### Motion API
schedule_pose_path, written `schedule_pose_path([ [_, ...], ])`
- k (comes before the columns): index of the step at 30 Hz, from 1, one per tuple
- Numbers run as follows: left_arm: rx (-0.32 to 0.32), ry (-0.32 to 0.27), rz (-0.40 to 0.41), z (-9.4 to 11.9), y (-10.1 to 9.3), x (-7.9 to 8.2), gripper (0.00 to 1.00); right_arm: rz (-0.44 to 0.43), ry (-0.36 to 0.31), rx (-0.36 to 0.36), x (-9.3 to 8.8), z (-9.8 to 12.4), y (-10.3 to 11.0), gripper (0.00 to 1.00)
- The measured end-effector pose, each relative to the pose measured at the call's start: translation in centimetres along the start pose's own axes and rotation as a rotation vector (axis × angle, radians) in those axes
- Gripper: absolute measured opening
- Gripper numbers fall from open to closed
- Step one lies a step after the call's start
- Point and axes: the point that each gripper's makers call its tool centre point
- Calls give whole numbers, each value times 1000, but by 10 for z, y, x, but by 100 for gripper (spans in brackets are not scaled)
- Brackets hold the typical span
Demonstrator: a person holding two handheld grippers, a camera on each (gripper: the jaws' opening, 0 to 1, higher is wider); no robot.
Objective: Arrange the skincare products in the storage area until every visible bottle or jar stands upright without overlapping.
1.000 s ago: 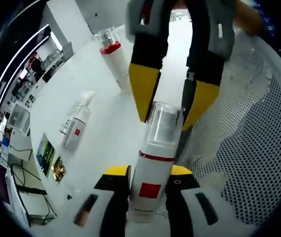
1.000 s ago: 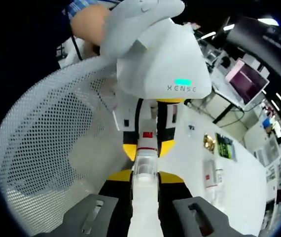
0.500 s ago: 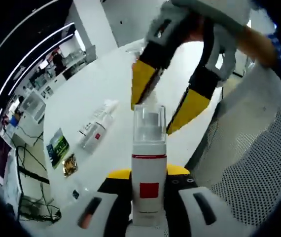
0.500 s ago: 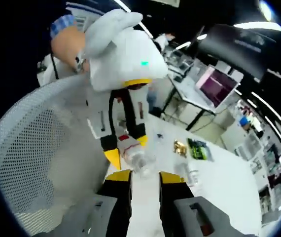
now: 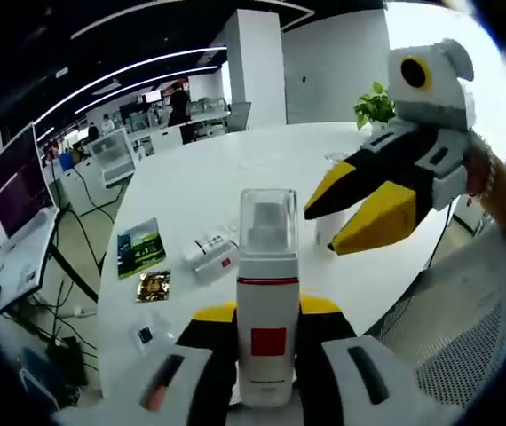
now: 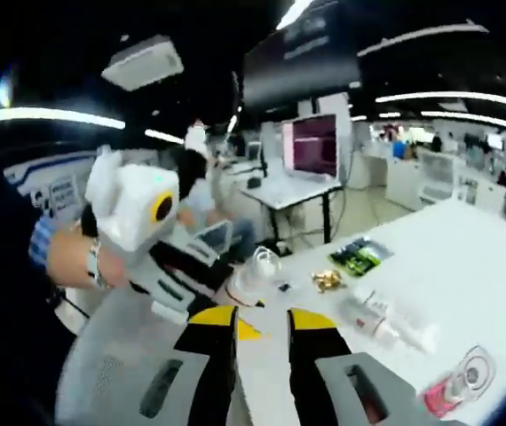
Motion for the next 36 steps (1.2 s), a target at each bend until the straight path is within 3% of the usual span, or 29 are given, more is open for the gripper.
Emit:
schedule_pose_path([
  [5,-37,-52,-13,1,-7,10,28,-100,-68,-32,4,-6,9,29],
  [8,-96,-62,-70,0,-21,12,28,-130,-110,-12,5,-13,14,26],
  [10,-101,-73,-107,1,-25,13,28,-94,-115,-85,3,-10,1,16],
  [11,-108,-87,-113,0,-25,15,28,-65,-158,-30,12,-8,7,16],
  [12,-125,-97,-112,1,-29,14,28,-112,-128,-8,7,0,9,15],
  [14,-155,-129,-169,1,-37,18,28,-100,-116,1,6,5,10,14],
  [16,-192,-161,-220,1,-47,20,29,-24,-107,22,5,10,13,14],
  [18,-229,-160,-204,3,-53,20,30,76,-89,52,5,16,19,14],
  [20,-281,-166,-159,5,-60,21,30,166,-79,83,6,19,24,13],
  [23,-411,-120,-56,9,-73,16,30,301,-79,156,5,25,39,13],
  [25,-479,-120,-27,13,-82,17,29,323,-74,208,2,28,46,13],
  [30,-541,-140,-68,17,-95,16,35,427,-79,313,-4,36,63,13],
  [34,-636,-83,-79,22,-111,6,29,449,-63,340,-9,33,68,14],
  [36,-601,-71,-118,19,-108,3,28,429,-42,339,-12,29,68,14],
])
Point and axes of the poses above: the point that each gripper's makers call its tool centre point, and the gripper's own axes: z roughly backward along the fingers, y roughly to its left, x roughly out of its top, and after that the axes turned 5 degrees about z, right-handed
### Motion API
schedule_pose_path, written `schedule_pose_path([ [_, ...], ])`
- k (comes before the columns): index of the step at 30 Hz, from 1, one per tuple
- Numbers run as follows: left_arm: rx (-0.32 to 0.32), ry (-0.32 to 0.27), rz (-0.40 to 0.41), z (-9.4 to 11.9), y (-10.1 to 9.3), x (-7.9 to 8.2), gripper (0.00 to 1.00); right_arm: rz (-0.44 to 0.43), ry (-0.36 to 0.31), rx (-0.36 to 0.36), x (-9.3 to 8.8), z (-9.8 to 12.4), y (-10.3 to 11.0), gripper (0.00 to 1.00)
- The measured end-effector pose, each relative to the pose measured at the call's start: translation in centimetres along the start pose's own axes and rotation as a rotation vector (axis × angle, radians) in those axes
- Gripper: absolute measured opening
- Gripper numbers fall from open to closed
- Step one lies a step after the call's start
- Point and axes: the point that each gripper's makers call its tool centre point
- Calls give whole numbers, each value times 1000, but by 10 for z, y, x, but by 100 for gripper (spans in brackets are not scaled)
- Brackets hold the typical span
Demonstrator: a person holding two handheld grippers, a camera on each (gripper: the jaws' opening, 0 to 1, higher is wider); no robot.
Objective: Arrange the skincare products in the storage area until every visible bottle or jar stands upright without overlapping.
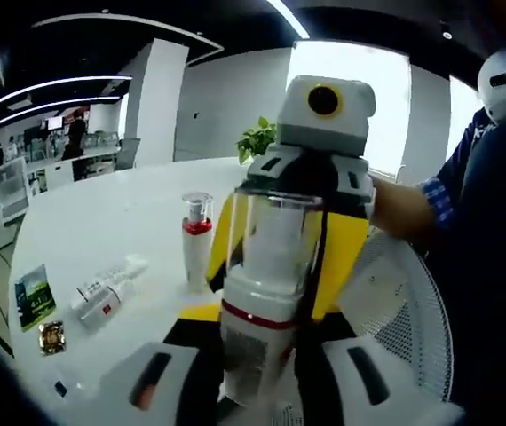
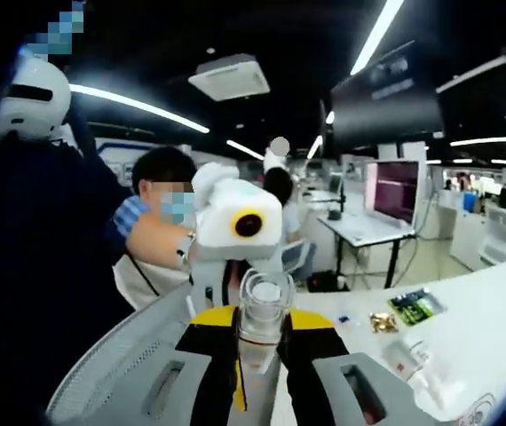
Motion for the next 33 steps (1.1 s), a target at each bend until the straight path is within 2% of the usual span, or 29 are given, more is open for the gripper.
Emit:
schedule_pose_path([
  [2,70,27,-19,3,12,-2,28,7,9,-29,-3,-1,-7,15],
  [4,143,-7,-14,7,23,4,26,-98,-39,-102,2,-5,-21,17],
  [5,176,-19,31,9,26,5,26,-118,-37,-117,1,-5,-26,17],
  [6,219,-25,34,12,37,7,26,-138,-55,-142,3,-8,-31,18],
  [9,311,-36,78,20,53,7,26,-145,-76,-197,5,-12,-39,18],
  [14,429,-36,97,31,69,6,26,-201,-100,-283,6,-18,-48,17],
  [17,547,-30,102,41,85,4,26,-246,-112,-329,4,-21,-53,16],
  [19,548,-12,99,39,83,1,26,-230,-113,-334,5,-25,-52,15],
  [22,503,-15,82,35,75,3,25,-186,-109,-344,6,-32,-50,18],
  [24,493,-20,83,35,74,4,25,-189,-113,-345,6,-30,-51,18],
  [27,443,-50,115,34,69,8,24,-218,-130,-332,7,-26,-52,17],
  [33,424,-53,135,32,68,7,24,-219,-140,-333,7,-27,-51,17],
])
Point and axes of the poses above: the point that each gripper's makers call its tool centre point, and the gripper's own axes: z roughly backward along the fingers, y roughly to its left, x roughly out of its top, and after that the axes turned 5 degrees about z, right-handed
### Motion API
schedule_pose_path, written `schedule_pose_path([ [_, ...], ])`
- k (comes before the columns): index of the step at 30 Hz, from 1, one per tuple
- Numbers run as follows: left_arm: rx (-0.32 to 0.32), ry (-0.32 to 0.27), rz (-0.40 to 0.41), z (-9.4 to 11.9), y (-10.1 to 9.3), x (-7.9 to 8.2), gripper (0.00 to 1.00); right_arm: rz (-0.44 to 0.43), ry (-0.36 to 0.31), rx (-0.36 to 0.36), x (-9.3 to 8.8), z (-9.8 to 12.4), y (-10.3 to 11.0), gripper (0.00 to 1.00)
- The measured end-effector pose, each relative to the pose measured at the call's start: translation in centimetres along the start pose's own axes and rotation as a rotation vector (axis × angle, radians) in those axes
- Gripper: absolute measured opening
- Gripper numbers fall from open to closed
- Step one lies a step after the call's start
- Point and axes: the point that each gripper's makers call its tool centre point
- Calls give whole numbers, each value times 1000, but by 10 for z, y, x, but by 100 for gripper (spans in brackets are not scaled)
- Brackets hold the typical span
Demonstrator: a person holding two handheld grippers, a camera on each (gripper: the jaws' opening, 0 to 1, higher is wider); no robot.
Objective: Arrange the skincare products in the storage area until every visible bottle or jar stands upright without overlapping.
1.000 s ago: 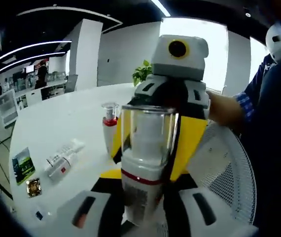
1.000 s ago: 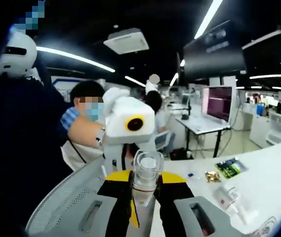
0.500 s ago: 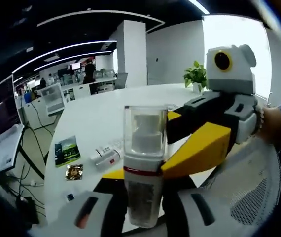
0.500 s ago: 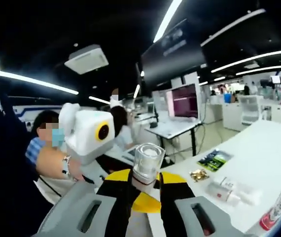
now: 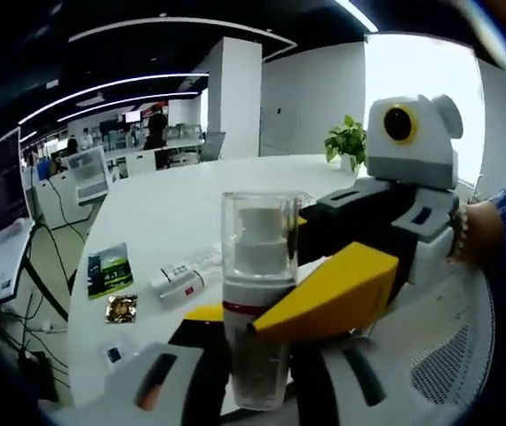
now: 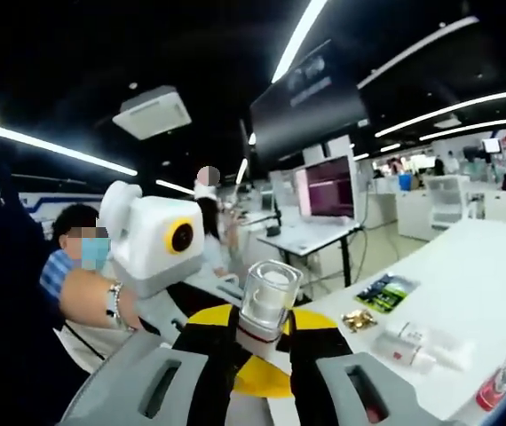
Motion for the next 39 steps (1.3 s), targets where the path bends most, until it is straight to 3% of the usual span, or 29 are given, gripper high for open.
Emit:
schedule_pose_path([
  [8,-2,-14,-7,0,-2,1,24,-22,8,-12,1,1,-1,16],
  [13,78,-36,-167,-1,7,5,24,21,31,-45,-1,3,-5,15],
  [16,80,-24,-160,-1,8,2,25,31,25,-85,2,7,-13,15],
  [18,81,32,-121,-1,11,-7,26,47,26,-112,2,11,-21,15],
  [20,98,35,-121,1,14,-5,27,40,27,-123,2,13,-26,15],
  [23,159,17,-177,9,18,-4,29,63,62,-196,-6,18,-44,15],
  [28,233,87,-327,13,26,-21,23,64,92,-262,-16,21,-61,16],
  [32,212,100,-377,9,21,-24,27,111,137,-327,-23,32,-75,16],
  [37,171,137,-420,5,13,-34,31,95,159,-389,-28,51,-91,16],
  [39,184,135,-433,6,17,-32,31,102,208,-414,-37,61,-96,16],
])
Point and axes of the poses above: the point that each gripper's makers call its tool centre point, and the gripper's own axes: z roughly backward along the fingers, y roughly to its left, x roughly out of its top, and after that the axes turned 5 degrees about z, right-handed
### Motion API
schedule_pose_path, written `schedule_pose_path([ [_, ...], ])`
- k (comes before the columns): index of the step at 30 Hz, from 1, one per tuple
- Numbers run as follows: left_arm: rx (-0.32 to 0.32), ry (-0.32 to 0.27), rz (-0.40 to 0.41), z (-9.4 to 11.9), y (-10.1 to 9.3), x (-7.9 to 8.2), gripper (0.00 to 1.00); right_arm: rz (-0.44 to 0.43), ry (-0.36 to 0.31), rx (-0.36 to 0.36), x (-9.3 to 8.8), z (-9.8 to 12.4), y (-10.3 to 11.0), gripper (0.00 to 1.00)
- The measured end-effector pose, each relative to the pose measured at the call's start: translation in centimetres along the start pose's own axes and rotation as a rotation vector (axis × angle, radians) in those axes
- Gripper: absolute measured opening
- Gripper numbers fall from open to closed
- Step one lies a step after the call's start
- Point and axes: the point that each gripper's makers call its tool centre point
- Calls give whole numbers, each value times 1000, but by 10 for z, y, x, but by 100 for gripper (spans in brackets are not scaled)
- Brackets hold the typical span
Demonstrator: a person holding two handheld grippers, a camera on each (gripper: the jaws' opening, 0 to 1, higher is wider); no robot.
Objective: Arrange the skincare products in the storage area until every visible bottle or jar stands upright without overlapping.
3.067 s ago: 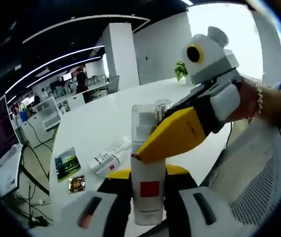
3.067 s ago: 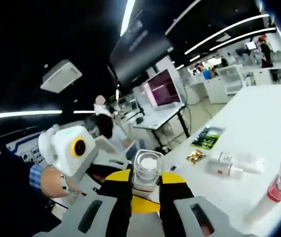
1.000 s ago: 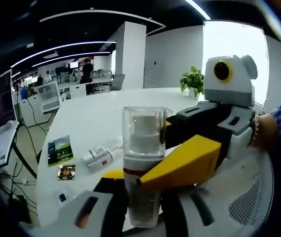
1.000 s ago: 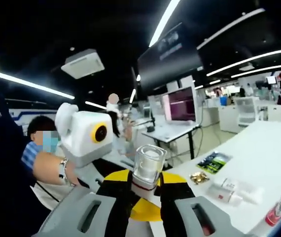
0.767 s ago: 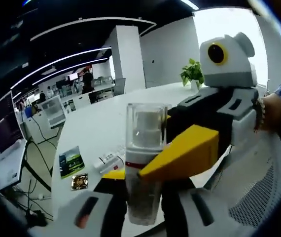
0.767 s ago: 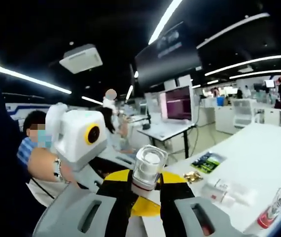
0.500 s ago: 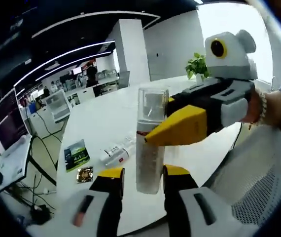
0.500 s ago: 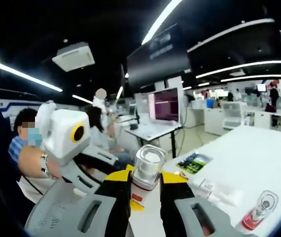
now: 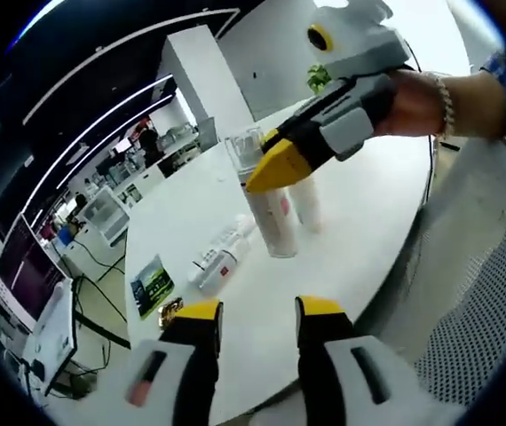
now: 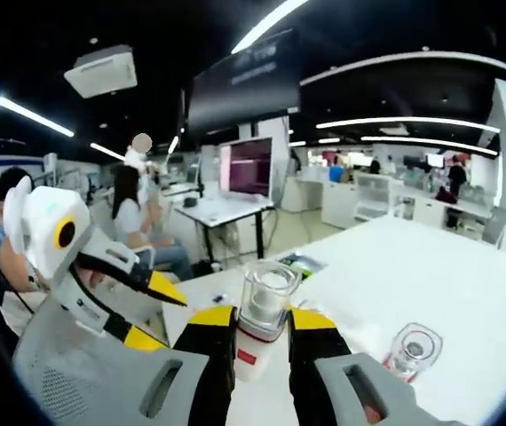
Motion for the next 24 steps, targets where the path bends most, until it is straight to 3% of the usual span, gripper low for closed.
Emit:
schedule_pose_path([
  [3,13,-11,33,1,7,1,31,32,84,-41,-22,11,-10,16],
  [5,13,-22,50,2,8,2,31,39,104,-55,-30,15,-12,16],
  [12,30,-22,34,3,9,1,30,-26,248,-155,-70,25,-26,16],
  [20,45,-19,45,6,10,-2,30,-62,284,-238,-95,25,-38,16],
  [24,51,-19,28,6,11,-2,30,-12,238,-273,-88,23,-45,16],
])
Point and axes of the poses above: the point that each gripper's makers call its tool centre point, and the gripper's own axes: z roughly backward along the fingers, y roughly to its left, x roughly out of its top, and after that the axes turned 5 degrees about z, right-handed
